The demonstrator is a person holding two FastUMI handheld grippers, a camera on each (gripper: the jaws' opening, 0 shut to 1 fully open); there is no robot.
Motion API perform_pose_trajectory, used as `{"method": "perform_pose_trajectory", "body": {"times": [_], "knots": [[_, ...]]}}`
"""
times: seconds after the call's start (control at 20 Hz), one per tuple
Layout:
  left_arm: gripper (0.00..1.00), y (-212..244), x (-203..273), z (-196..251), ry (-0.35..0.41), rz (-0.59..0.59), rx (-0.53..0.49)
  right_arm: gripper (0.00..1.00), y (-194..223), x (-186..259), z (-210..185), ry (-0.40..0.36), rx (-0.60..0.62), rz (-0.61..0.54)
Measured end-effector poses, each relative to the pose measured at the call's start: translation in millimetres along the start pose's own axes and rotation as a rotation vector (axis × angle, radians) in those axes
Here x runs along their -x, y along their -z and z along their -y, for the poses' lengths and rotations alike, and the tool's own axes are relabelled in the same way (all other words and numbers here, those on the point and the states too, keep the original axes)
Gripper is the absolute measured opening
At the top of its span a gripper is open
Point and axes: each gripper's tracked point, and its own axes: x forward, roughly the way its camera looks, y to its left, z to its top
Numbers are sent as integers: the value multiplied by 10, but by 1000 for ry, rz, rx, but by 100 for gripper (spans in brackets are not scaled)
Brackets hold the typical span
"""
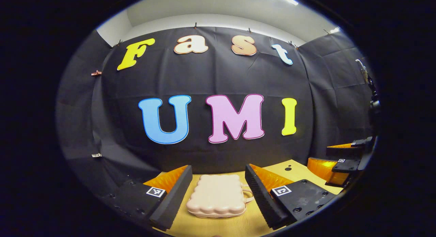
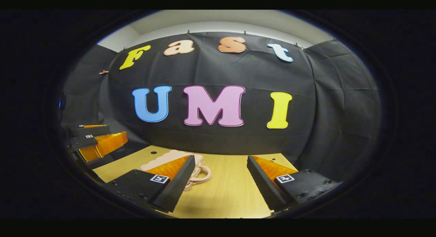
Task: First open the suitcase, pack the skin care products into it, and then close the suitcase.
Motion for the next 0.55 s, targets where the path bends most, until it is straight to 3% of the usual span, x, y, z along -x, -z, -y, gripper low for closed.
{"method": "perform_pose_trajectory", "body": {"times": [0.55], "knots": [[97, 260, -21, -114, 0, -72, 21, 97, 68, -4, -19, 24, -41, -4]]}}
